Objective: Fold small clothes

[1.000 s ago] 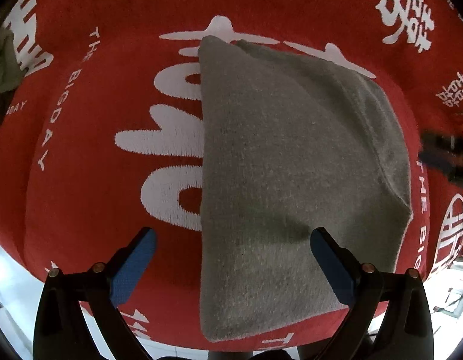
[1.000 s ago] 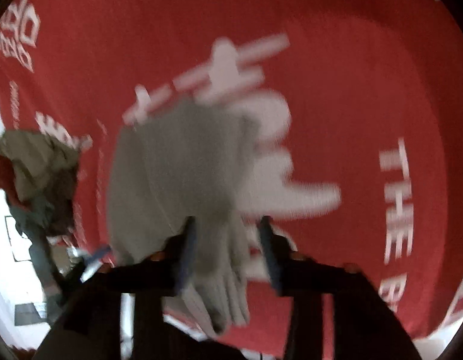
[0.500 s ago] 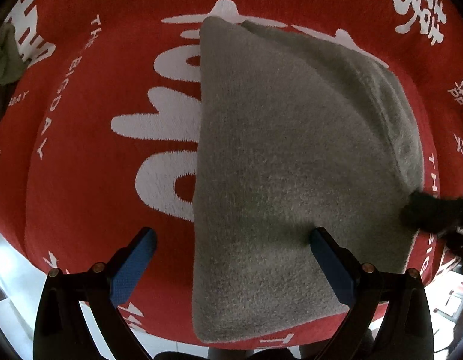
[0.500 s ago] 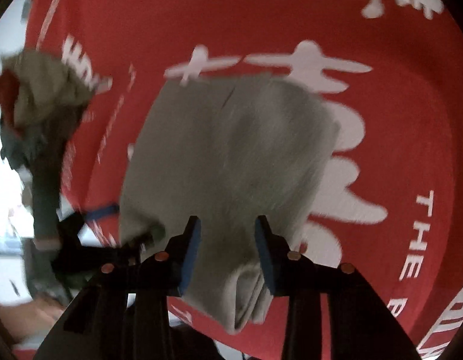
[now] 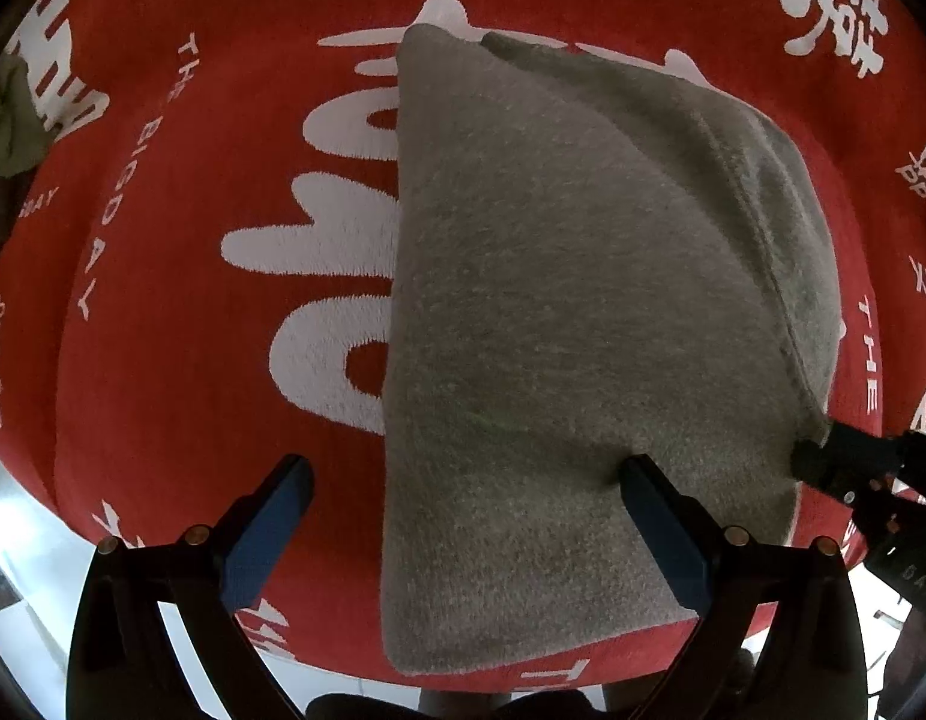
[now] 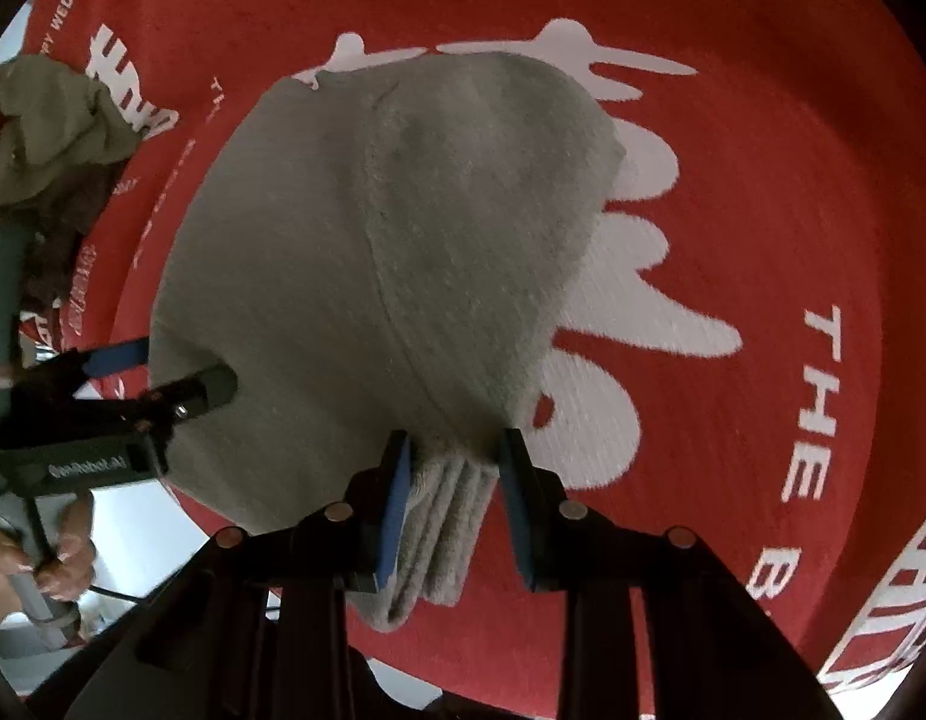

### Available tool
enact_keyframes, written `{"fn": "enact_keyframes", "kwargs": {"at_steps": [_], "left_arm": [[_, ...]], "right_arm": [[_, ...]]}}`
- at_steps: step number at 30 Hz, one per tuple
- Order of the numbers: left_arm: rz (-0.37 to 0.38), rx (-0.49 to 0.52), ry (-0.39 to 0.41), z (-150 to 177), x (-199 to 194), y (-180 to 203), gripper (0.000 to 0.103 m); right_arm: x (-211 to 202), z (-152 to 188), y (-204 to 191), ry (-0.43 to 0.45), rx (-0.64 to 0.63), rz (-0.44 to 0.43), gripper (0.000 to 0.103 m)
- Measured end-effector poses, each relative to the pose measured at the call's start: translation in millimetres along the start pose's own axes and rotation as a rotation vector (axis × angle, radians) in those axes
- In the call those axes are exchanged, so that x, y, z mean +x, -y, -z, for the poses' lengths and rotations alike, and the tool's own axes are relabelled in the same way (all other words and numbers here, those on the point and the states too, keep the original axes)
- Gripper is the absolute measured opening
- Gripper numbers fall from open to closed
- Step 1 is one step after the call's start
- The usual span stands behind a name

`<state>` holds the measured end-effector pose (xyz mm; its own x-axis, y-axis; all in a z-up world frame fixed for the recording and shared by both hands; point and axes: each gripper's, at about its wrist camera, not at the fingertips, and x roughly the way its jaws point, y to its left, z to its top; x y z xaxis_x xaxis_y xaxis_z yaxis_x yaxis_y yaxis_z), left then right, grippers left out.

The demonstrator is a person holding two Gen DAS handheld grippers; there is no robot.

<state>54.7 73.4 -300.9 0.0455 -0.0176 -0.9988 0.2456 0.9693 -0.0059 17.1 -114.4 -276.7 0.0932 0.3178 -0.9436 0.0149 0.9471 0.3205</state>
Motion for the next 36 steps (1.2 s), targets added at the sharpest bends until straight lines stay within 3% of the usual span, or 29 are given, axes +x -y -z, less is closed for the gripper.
{"fn": "enact_keyframes", "kwargs": {"at_steps": [6,11,18,23,29,36], "left_arm": [[-0.007,0.009,0.000,-2,-3,1,0.103],[-0.005,0.022,0.008,-3,-10,0,0.103],[-0.019,0.048,0.020,0,-33,1,0.103],[-0.030,0.055,0.040,3,-62,-2,0.103],[-0.039,0.046,0.050,7,-92,-7,0.103],[-0.051,0.028,0.060,11,-121,-18,0.103]], "right_arm": [[4,13,7,-0.060,0.043,0.041,0.034],[-5,24,23,-0.075,0.126,0.024,0.035],[-30,27,25,-0.044,0.214,0.007,0.056],[-56,16,7,0.015,0.234,0.012,0.081],[-91,5,-23,0.112,0.243,0.054,0.087],[-110,3,-50,0.079,0.229,0.140,0.087]]}}
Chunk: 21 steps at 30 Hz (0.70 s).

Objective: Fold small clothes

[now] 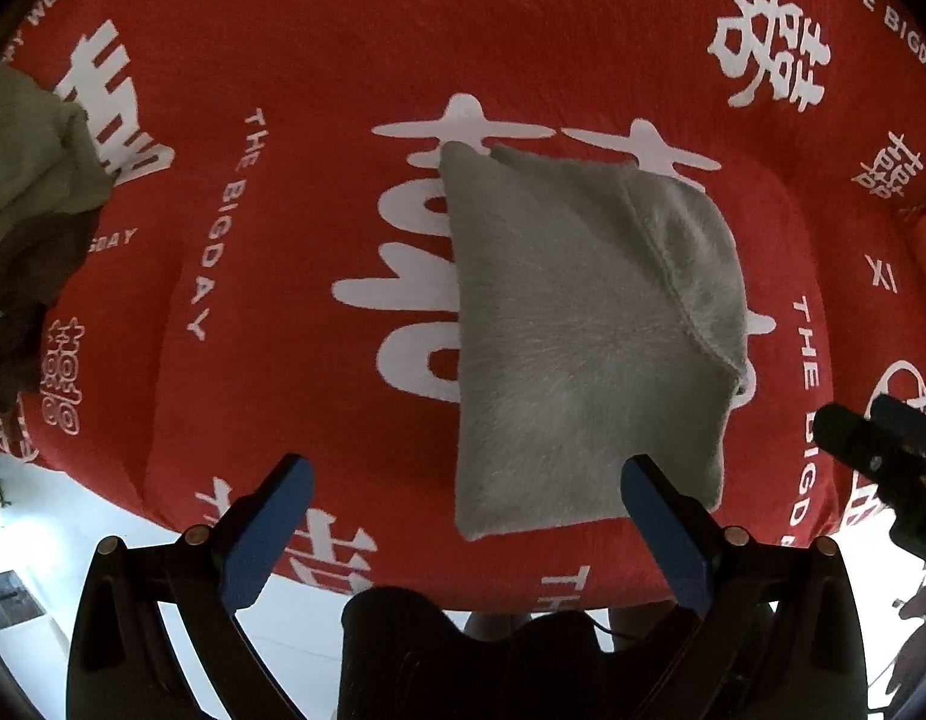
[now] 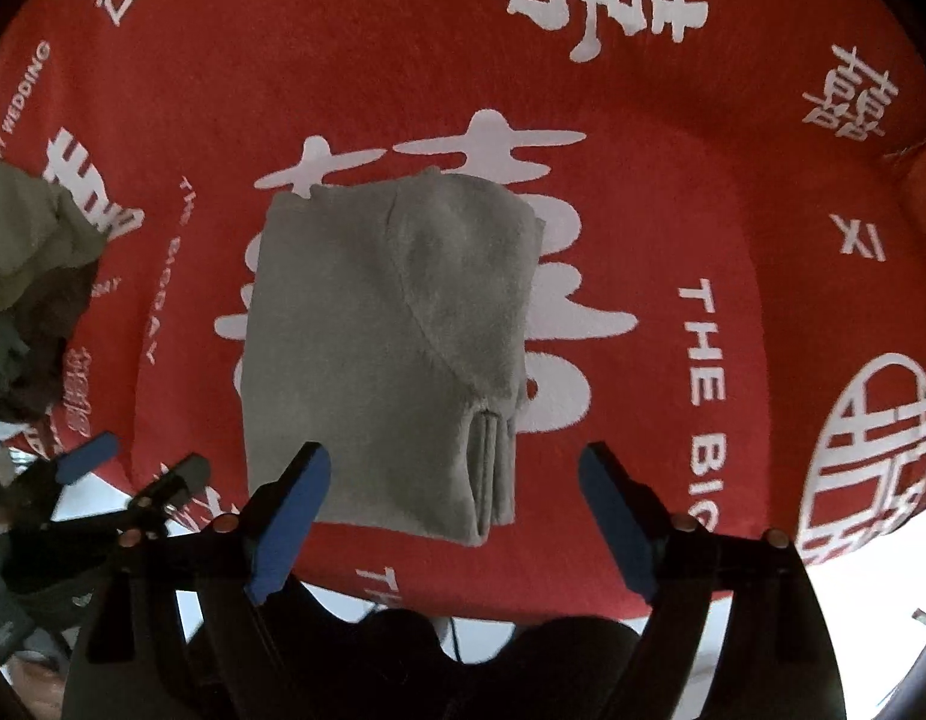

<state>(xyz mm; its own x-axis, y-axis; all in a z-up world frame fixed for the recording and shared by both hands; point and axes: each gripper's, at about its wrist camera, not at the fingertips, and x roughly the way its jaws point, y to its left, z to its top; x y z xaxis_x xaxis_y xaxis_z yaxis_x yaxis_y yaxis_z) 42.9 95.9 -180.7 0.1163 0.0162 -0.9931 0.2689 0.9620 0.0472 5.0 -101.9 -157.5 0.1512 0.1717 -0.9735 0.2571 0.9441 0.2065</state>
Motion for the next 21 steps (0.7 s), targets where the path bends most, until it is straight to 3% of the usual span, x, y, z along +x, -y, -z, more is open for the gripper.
{"fn": "enact_keyframes", "kwargs": {"at_steps": [6,21], "left_arm": [[-0.003,-0.005,0.018,2,-20,-8,0.103],[-0.009,0.008,0.042,10,-49,-15,0.103]], "right_arm": [[-15,7,-8,-0.027,0.001,0.052,0.087],[-40,9,-18,-0.039,0.007,0.081,0.087]]}}
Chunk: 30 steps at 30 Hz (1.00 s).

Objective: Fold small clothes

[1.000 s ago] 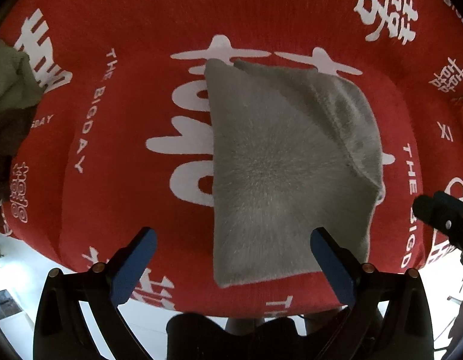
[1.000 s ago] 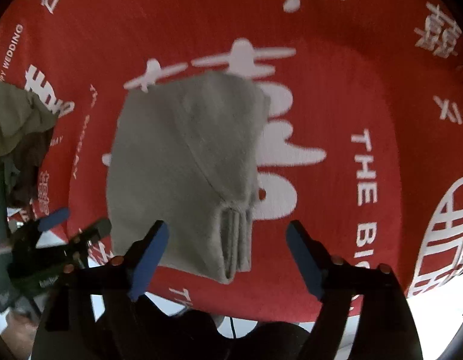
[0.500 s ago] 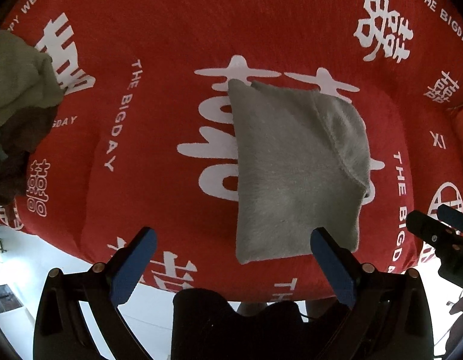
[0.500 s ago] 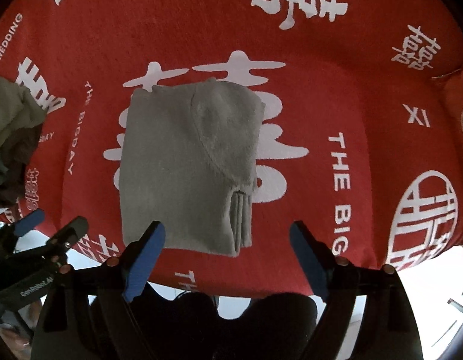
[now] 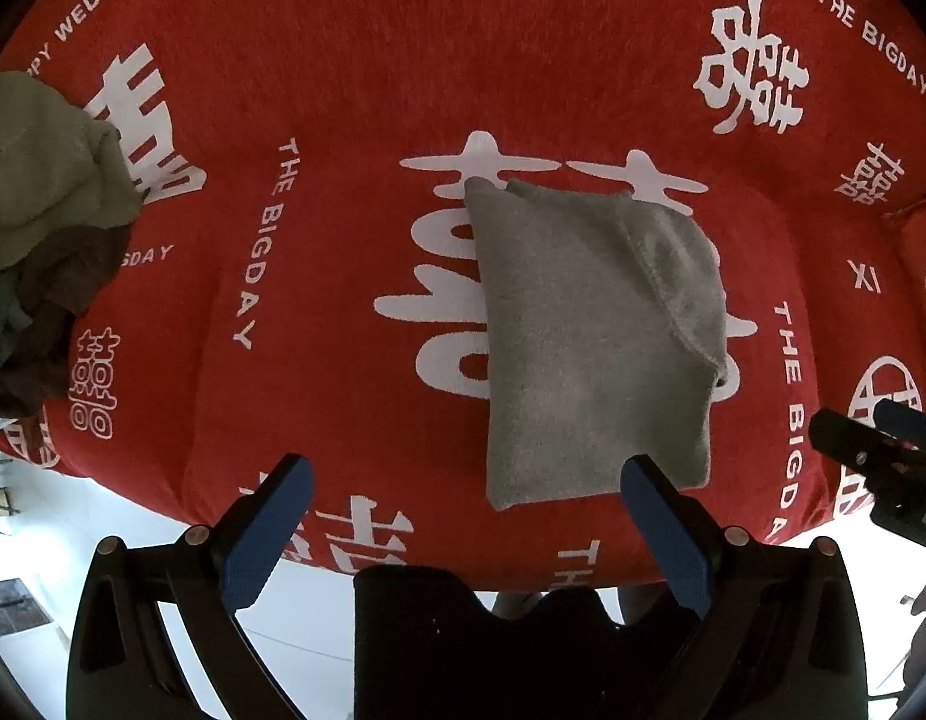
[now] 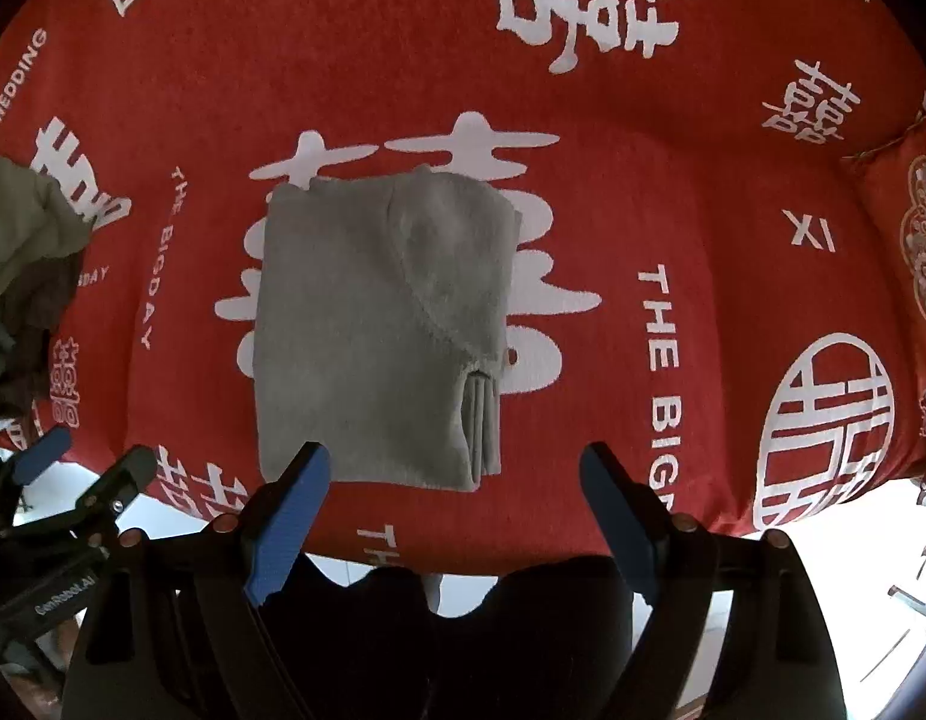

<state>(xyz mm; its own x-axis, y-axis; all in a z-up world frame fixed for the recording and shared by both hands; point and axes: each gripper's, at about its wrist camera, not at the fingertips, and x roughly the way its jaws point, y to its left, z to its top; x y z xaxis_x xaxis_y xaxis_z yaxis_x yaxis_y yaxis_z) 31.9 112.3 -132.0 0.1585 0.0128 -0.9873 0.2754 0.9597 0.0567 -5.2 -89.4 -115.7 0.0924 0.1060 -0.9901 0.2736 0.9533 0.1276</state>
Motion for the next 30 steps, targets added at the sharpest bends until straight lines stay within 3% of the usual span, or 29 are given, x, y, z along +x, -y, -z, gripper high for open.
{"fn": "enact_keyframes", "kwargs": {"at_steps": [30], "left_arm": [[-0.016,0.003,0.015,3.6,-9.9,7.9,0.103]], "right_arm": [[-5.4,2.9,-3.9,-0.004,-0.007,0.000,0.087]]}}
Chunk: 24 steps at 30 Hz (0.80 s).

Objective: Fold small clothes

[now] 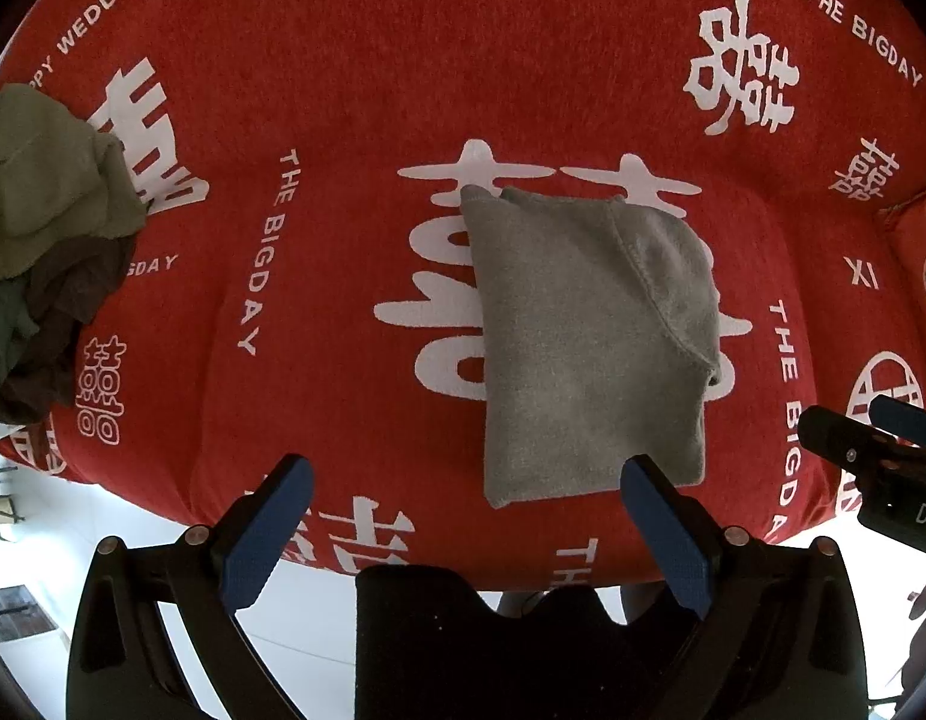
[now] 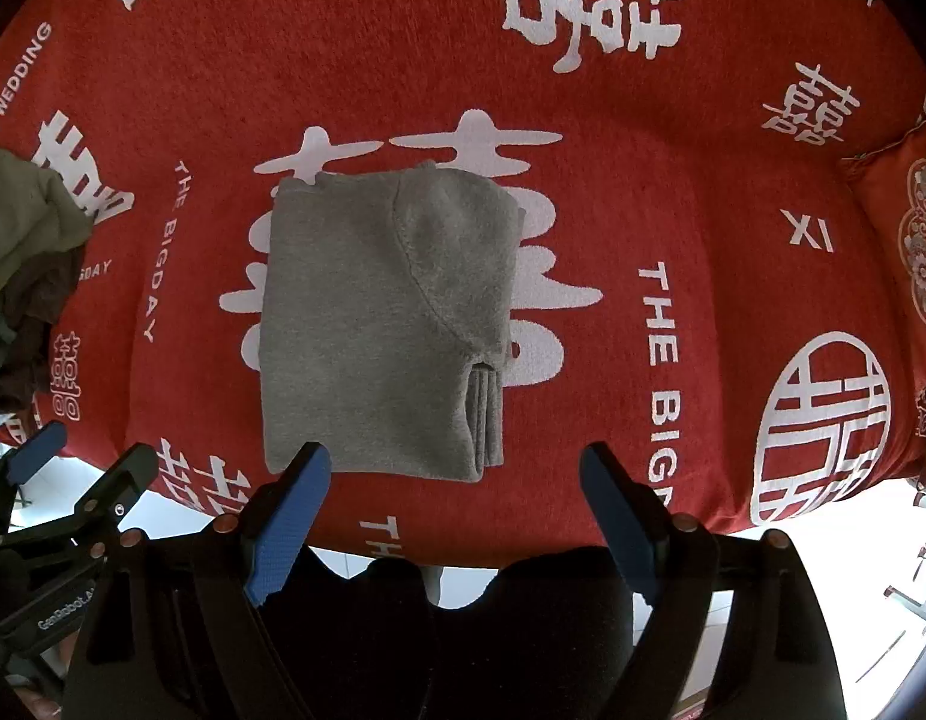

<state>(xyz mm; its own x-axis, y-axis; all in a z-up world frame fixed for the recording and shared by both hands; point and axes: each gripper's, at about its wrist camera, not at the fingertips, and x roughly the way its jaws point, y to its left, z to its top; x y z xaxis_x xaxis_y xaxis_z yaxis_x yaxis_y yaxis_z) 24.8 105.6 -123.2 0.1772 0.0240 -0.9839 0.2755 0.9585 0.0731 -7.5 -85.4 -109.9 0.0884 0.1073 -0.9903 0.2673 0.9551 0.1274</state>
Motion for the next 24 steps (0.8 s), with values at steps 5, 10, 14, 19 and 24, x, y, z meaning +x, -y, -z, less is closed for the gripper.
{"fn": "enact_keyframes", "kwargs": {"at_steps": [5,10,14,19,24], "left_arm": [[0.002,0.006,0.000,0.1,0.9,1.5,0.103],[0.004,0.013,-0.001,0.1,1.7,2.9,0.103],[0.005,0.010,-0.003,0.1,2.0,3.1,0.103],[0.009,0.012,-0.006,-0.5,1.7,2.9,0.103],[0.009,0.008,-0.014,-1.3,1.8,1.9,0.103]], "right_arm": [[-0.3,-0.1,-0.4,0.001,-0.001,0.000,0.087],[-0.1,0.7,-0.7,0.002,0.001,-0.001,0.087],[0.0,-0.1,-1.4,0.003,-0.004,0.001,0.087],[-1.1,-0.8,-5.0,0.008,-0.009,0.007,0.087],[-1.0,-0.7,-6.3,0.009,-0.008,0.009,0.087]]}}
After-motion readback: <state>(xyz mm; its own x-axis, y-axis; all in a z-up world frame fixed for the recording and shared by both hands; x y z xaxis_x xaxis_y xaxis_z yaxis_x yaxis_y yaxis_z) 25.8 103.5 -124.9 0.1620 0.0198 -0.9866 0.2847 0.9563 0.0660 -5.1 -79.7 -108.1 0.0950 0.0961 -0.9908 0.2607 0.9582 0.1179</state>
